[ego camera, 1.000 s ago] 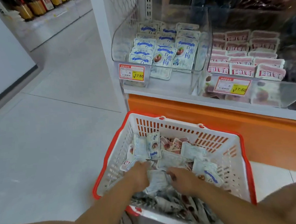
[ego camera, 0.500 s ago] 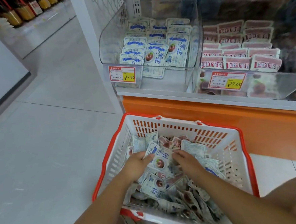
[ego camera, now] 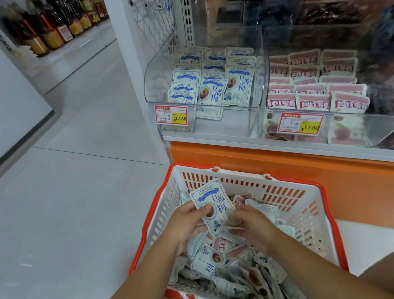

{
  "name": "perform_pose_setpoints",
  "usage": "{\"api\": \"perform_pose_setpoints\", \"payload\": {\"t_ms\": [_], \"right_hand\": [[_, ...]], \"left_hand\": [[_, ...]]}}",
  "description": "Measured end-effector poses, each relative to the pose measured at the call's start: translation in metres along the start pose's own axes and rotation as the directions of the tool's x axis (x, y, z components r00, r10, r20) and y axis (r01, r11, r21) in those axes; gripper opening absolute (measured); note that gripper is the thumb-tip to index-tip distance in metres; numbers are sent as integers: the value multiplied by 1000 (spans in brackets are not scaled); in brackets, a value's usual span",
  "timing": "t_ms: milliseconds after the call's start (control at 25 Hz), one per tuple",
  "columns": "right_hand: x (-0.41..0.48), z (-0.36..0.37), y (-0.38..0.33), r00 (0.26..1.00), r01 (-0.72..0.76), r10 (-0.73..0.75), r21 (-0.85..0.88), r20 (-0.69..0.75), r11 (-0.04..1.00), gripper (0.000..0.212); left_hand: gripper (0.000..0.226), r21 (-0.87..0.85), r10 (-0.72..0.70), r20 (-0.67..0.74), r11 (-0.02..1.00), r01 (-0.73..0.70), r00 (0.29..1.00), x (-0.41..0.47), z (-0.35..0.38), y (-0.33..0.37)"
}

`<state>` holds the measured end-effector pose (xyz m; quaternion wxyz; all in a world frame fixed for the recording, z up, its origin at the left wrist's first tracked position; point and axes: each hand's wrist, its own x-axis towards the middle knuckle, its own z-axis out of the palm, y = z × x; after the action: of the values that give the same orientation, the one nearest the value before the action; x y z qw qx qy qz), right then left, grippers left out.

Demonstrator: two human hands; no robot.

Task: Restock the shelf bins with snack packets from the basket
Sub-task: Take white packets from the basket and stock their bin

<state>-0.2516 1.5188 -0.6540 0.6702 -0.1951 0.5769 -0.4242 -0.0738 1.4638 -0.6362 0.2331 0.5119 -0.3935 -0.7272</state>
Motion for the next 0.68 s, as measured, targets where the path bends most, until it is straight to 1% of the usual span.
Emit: {"api": "perform_pose_setpoints", "payload": {"t_ms": [120,160,240,320,360,440,480,520,560,600,640,680], "right_hand": [[-16,9,-23,991,133,-133,-174,9,976,21],[-24,14,-34,982,188,-186,-235,31,954,23],[-41,24,-56,959,282,-274,-345,74,895,21],[-55,32,-84,929,367,-353,-411,113,835,21],[-63,38,-103,909,410,-401,-426,118,806,21],[-77,48,-145,840,510,-536,-459,83,728,12],[-83,54,-168,781,566,-622,-483,56,668,9],[-87,60,-190,713,620,-701,-489,25,613,10],[-86,66,-212,640,673,-768,-482,2,560,11],[-81,72,-233,584,697,-811,-496,-25,518,14],[-73,75,-253,552,684,-833,-548,-44,482,18],[-61,77,-271,562,607,-824,-639,-75,472,18]], "left_hand": [[21,142,59,2,988,-58,998,-8,1,19],[22,187,70,5,980,-69,998,-12,1,28],[23,276,103,60,954,-116,993,-24,5,52],[16,413,195,115,882,-225,974,-35,6,87],[12,466,256,120,839,-282,959,-40,4,107],[13,507,386,90,776,-376,918,-47,-4,146],[16,522,463,41,746,-414,886,-48,-11,164],[18,557,548,-31,704,-441,836,-47,-20,178],[21,611,633,-123,655,-444,765,-45,-30,191],[26,667,700,-208,613,-424,683,-42,-39,201],[31,710,741,-271,585,-393,614,-38,-46,207],[36,736,763,-304,569,-368,570,-33,-50,211]]}}
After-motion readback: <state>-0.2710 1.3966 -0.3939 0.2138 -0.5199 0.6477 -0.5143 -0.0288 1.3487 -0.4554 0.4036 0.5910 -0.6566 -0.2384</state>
